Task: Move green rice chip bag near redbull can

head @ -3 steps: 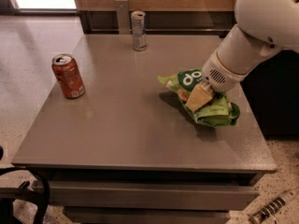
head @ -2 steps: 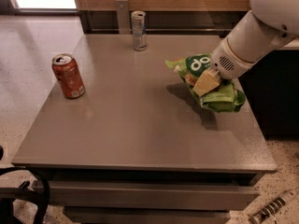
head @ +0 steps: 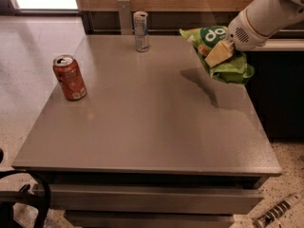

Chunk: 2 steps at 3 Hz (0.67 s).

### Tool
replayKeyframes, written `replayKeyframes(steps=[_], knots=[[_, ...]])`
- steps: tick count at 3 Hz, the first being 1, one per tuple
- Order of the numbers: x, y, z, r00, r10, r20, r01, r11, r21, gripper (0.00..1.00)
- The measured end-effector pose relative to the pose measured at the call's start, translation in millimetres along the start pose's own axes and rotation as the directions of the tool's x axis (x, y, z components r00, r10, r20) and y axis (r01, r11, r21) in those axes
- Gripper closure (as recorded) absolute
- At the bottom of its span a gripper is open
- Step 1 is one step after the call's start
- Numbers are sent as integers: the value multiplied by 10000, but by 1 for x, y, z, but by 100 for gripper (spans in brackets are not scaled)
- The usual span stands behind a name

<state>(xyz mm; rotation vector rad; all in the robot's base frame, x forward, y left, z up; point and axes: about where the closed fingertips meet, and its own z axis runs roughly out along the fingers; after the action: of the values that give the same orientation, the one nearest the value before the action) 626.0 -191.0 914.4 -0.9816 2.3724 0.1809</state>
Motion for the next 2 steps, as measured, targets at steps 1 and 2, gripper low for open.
replayKeyframes(steps=[1, 2], knots=[[-45, -37, 4, 9948, -164, 1004, 130, 9993, 340, 100], [-81, -52, 5, 9829, -472, 1779, 361, 9972, 650, 100]])
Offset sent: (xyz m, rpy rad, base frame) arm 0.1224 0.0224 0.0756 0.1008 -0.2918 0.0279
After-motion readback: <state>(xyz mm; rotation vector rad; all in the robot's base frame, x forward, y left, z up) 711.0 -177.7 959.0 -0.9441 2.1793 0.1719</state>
